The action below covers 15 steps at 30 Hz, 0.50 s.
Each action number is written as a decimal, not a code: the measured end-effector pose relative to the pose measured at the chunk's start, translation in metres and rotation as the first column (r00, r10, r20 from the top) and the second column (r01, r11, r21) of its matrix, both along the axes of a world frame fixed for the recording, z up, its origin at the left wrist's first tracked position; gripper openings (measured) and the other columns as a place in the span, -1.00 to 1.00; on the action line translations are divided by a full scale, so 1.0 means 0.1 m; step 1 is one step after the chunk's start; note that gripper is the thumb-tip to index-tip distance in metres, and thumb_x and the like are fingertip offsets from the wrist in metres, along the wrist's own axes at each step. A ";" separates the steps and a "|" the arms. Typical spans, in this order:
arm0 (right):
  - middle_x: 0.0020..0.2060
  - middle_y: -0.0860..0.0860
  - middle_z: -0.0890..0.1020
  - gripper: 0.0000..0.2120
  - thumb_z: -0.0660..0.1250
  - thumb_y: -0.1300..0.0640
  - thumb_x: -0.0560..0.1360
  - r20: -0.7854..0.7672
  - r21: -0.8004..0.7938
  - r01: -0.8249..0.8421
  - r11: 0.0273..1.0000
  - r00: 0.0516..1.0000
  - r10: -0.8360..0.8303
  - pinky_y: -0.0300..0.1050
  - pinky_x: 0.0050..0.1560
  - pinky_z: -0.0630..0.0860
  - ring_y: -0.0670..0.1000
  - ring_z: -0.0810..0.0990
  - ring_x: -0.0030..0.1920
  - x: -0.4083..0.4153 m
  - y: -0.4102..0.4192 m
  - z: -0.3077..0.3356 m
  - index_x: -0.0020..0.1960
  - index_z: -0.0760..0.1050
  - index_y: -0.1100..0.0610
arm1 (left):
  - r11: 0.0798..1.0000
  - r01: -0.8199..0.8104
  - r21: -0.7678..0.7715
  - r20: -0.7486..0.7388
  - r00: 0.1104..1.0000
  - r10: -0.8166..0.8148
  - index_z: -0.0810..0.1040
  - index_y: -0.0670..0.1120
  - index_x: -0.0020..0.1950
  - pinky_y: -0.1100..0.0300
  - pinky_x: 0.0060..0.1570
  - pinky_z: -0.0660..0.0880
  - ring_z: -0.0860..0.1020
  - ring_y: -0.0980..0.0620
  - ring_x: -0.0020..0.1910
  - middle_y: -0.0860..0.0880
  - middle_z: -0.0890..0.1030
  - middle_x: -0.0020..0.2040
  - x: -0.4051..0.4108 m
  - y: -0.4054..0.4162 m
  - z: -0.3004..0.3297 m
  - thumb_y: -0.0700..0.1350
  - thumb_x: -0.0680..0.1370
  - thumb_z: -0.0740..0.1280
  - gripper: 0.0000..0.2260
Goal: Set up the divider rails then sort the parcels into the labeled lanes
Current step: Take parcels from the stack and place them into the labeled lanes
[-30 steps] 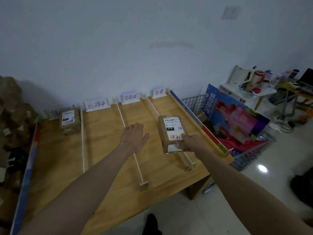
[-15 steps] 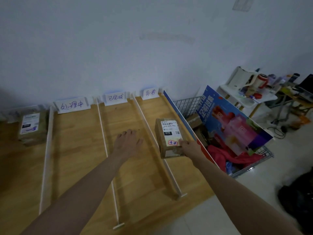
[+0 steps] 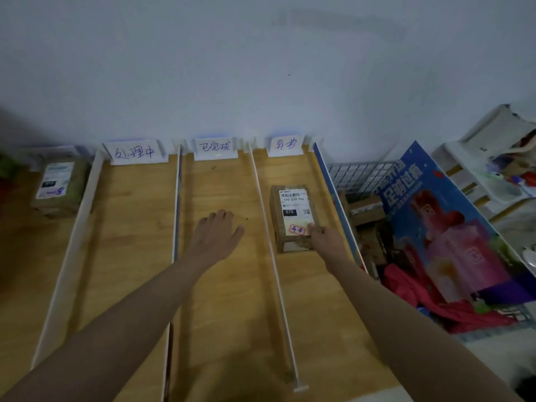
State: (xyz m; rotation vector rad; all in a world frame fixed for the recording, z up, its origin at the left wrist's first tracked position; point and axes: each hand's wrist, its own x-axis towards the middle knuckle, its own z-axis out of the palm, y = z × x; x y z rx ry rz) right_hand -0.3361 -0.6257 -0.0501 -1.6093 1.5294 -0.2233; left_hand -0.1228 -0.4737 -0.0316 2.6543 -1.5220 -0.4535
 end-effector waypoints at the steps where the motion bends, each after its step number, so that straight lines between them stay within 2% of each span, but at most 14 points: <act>1: -0.12 0.13 0.65 -0.56 0.20 -0.11 0.62 -0.003 0.004 -0.009 1.000 1.000 0.009 -0.06 -0.19 0.50 0.11 0.62 -0.11 0.05 -0.13 -0.06 0.08 0.60 0.27 | 1.000 -0.014 0.002 0.004 1.000 0.014 0.37 -0.12 0.44 0.00 0.25 0.40 0.46 -0.08 0.29 -0.08 0.46 0.35 0.01 -0.09 -0.03 0.17 0.66 0.04 -0.51; 3: -0.07 0.14 0.66 -0.54 0.20 -0.12 0.62 -0.001 0.019 -0.019 1.000 1.000 0.019 -0.01 -0.13 0.55 0.12 0.62 -0.07 0.16 -0.37 -0.19 0.10 0.60 0.27 | 0.999 -0.043 0.010 -0.008 0.999 0.043 0.38 -0.13 0.44 -0.01 0.26 0.39 0.45 -0.09 0.29 -0.08 0.46 0.34 0.01 -0.26 -0.09 0.17 0.66 0.05 -0.51; 6: -0.06 0.13 0.65 -0.55 0.19 -0.12 0.62 -0.017 0.041 -0.036 0.999 0.999 0.037 -0.05 -0.16 0.55 0.10 0.62 -0.06 0.30 -0.70 -0.40 0.11 0.59 0.26 | 0.997 -0.068 0.021 -0.004 0.998 0.068 0.39 -0.12 0.42 -0.01 0.26 0.39 0.47 -0.09 0.28 -0.07 0.48 0.32 0.02 -0.43 -0.24 0.17 0.66 0.06 -0.52; 10: -0.04 0.15 0.66 -0.50 0.19 -0.15 0.61 -0.035 0.053 -0.085 0.995 0.996 0.087 0.11 0.00 0.62 0.15 0.64 -0.02 0.55 -1.09 -0.69 0.11 0.60 0.28 | 0.992 -0.113 0.059 0.002 0.994 0.113 0.40 -0.10 0.42 0.02 0.27 0.38 0.47 -0.06 0.28 -0.04 0.49 0.31 0.10 -0.67 -0.45 0.17 0.66 0.07 -0.54; 13: -0.03 0.16 0.65 -0.52 0.18 -0.15 0.61 -0.041 0.054 -0.116 0.992 0.992 0.118 0.11 0.02 0.60 0.17 0.63 0.00 0.78 -1.34 -0.85 0.11 0.60 0.26 | 0.986 -0.153 0.065 -0.020 0.988 0.155 0.38 -0.09 0.44 0.01 0.30 0.36 0.45 -0.07 0.30 -0.05 0.48 0.33 0.25 -0.89 -0.58 0.16 0.66 0.08 -0.53; 15: 0.00 0.17 0.64 -0.46 0.16 -0.21 0.57 -0.041 0.051 -0.131 0.990 0.990 0.133 0.15 0.07 0.59 0.19 0.62 0.01 0.95 -1.51 -0.98 0.12 0.59 0.25 | 0.985 -0.166 0.049 -0.027 0.986 0.167 0.38 -0.09 0.44 0.00 0.30 0.35 0.45 -0.08 0.31 -0.06 0.48 0.34 0.35 -1.02 -0.65 0.15 0.66 0.09 -0.54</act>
